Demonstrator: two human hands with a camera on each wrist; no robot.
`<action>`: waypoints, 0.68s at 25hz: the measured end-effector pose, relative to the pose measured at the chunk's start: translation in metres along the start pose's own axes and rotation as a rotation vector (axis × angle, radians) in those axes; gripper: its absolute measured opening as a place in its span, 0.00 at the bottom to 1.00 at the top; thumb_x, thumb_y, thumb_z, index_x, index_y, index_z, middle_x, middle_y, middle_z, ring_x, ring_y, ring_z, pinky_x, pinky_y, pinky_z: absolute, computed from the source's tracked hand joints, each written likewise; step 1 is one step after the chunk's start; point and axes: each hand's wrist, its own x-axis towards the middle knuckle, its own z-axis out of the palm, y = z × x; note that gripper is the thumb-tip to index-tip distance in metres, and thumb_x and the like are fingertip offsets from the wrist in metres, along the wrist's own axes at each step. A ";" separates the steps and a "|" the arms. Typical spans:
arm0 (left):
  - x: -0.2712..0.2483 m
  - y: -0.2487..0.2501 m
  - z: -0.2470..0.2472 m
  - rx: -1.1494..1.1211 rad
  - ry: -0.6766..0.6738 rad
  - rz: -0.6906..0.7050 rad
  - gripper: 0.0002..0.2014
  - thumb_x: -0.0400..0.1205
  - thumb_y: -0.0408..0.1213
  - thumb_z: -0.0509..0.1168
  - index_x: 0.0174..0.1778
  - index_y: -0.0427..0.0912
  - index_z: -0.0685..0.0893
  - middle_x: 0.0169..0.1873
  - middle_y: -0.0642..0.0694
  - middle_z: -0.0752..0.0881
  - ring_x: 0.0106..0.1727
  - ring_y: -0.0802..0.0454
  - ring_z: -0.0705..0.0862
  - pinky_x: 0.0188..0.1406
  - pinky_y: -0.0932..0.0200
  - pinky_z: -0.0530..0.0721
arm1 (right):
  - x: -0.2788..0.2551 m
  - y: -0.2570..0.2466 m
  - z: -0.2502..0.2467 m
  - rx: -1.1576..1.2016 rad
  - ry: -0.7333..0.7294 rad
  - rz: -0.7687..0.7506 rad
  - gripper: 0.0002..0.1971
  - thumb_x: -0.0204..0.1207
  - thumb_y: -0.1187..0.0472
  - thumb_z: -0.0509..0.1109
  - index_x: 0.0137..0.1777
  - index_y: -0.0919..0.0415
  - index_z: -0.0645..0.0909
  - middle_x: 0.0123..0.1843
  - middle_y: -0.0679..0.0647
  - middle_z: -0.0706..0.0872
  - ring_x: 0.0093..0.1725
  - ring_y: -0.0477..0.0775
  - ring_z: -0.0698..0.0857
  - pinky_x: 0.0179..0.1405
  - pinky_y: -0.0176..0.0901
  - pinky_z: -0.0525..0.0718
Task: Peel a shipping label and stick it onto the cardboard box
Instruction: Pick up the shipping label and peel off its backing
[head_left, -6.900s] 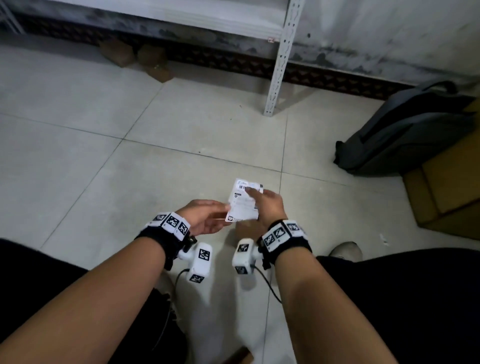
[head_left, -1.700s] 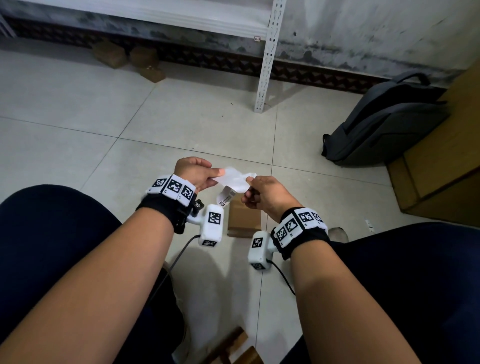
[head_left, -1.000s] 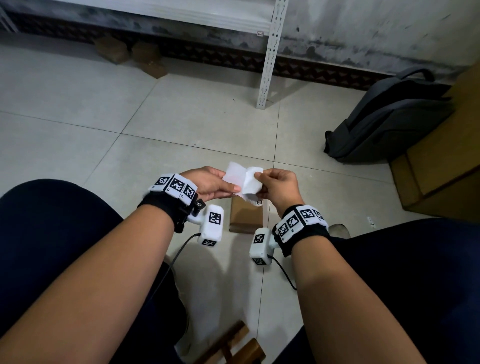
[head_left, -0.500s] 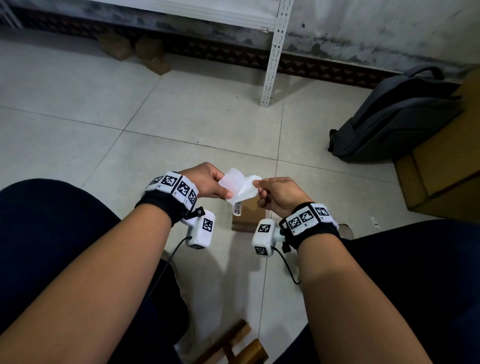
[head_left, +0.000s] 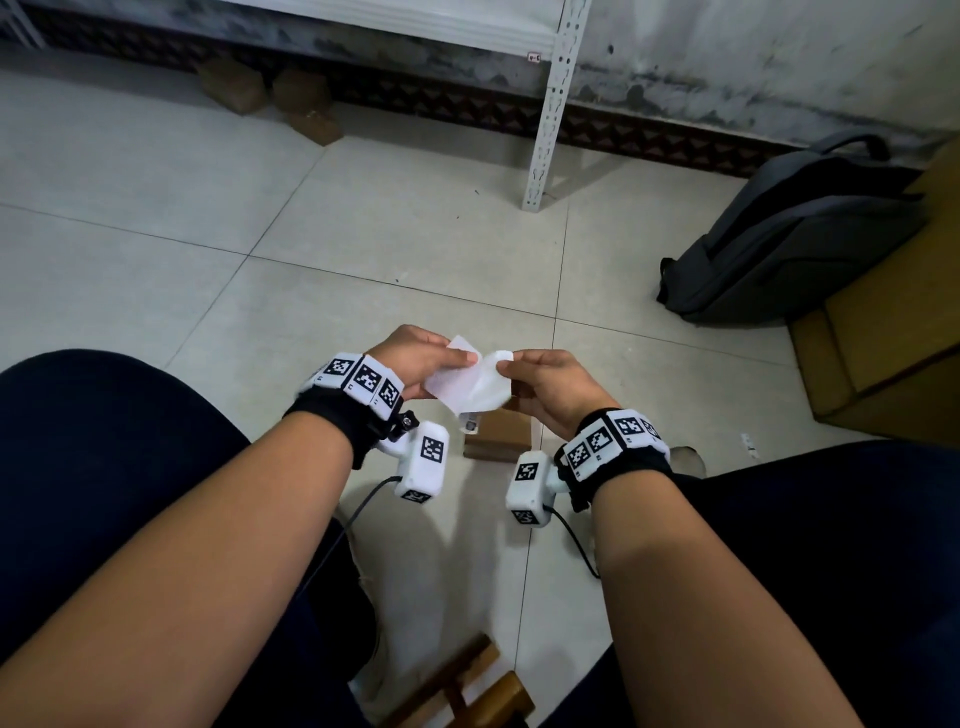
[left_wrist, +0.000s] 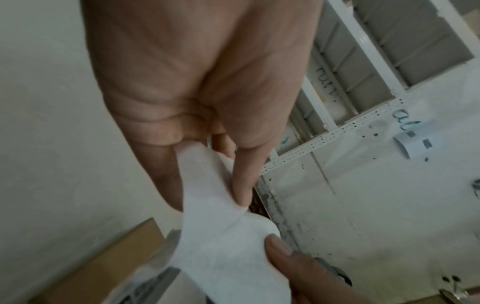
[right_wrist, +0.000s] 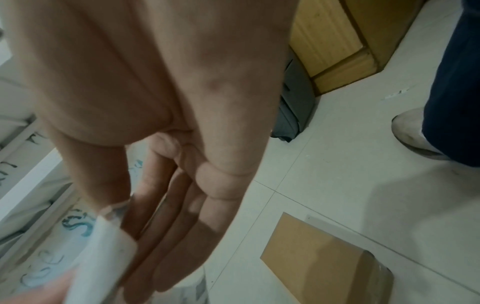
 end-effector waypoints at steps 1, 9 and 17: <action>0.001 -0.003 0.001 -0.055 0.019 -0.014 0.19 0.75 0.30 0.77 0.59 0.24 0.86 0.55 0.29 0.91 0.57 0.34 0.91 0.58 0.38 0.88 | 0.001 0.002 0.000 0.028 0.013 0.000 0.06 0.80 0.71 0.71 0.53 0.74 0.84 0.54 0.75 0.89 0.55 0.72 0.90 0.62 0.67 0.87; 0.009 0.001 0.004 -0.449 0.069 -0.121 0.04 0.85 0.27 0.65 0.52 0.29 0.82 0.49 0.36 0.88 0.45 0.44 0.89 0.31 0.53 0.93 | -0.001 -0.006 0.007 0.373 0.019 -0.001 0.07 0.85 0.73 0.62 0.59 0.76 0.75 0.61 0.78 0.83 0.58 0.77 0.87 0.53 0.69 0.90; 0.010 0.004 0.005 -0.597 0.100 -0.146 0.07 0.90 0.28 0.57 0.48 0.31 0.77 0.68 0.33 0.82 0.73 0.37 0.80 0.62 0.43 0.81 | 0.006 -0.002 0.004 0.572 0.071 -0.013 0.22 0.85 0.74 0.59 0.76 0.83 0.63 0.72 0.79 0.78 0.65 0.79 0.84 0.37 0.62 0.92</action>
